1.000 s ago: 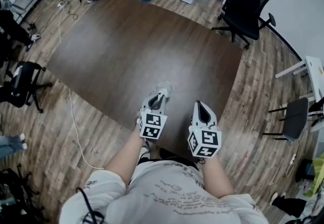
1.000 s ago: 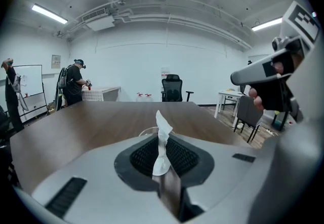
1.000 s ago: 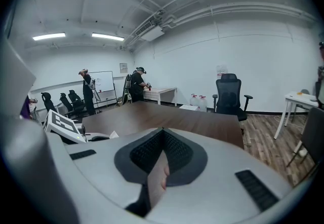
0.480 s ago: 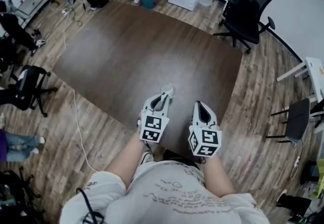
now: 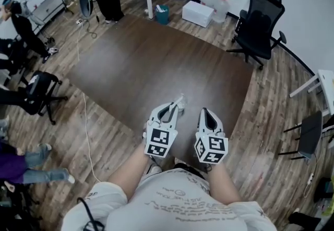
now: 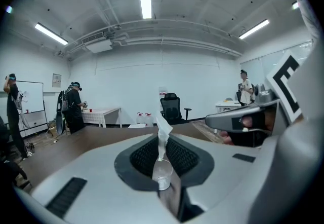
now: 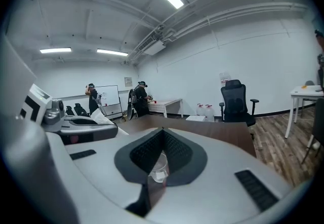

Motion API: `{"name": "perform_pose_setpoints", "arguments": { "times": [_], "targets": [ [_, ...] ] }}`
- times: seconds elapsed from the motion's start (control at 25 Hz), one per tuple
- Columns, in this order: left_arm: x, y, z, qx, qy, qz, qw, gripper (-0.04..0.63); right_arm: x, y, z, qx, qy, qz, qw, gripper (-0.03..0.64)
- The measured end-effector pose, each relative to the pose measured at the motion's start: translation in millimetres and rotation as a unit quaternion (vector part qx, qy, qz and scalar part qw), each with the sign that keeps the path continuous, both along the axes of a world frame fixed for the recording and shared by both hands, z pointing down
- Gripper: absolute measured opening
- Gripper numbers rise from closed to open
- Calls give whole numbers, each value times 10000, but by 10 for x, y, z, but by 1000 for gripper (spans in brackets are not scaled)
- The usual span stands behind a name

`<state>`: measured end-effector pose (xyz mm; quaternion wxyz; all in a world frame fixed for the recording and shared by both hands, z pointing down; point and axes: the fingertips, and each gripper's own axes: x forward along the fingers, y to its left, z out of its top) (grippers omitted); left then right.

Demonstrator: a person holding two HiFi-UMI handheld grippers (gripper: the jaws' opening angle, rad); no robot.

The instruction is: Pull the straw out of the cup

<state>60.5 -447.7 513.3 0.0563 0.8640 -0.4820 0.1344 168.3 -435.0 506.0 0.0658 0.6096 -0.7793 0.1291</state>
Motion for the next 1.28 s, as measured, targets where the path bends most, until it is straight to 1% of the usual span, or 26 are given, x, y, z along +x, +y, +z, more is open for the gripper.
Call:
{"name": "perform_pose_setpoints", "arguments": {
  "times": [0.24,0.4,0.6,0.92,1.08,1.28],
  "targets": [
    [-242,287,-144,-144,143,-289,9994,51,-207,85,-114,112,29,-135,9998,14],
    [-455,398,-152,-130,147,-412,9990,52,-385,132,-184,210,42,-247,9995,14],
    [-682,442,-168,-93,216,-629,9977,51,-527,214,-174,204,103,-369,9991,14],
    [-813,462,-182,-75,271,-735,9969,52,-604,253,-161,216,206,-405,9987,14],
    [-802,492,-137,-188,359,-682,9968,52,-635,289,-145,207,260,-428,9985,14],
    [-790,482,-109,-218,329,-671,9970,52,-618,286,-135,189,263,-424,9986,14]
  ]
}}
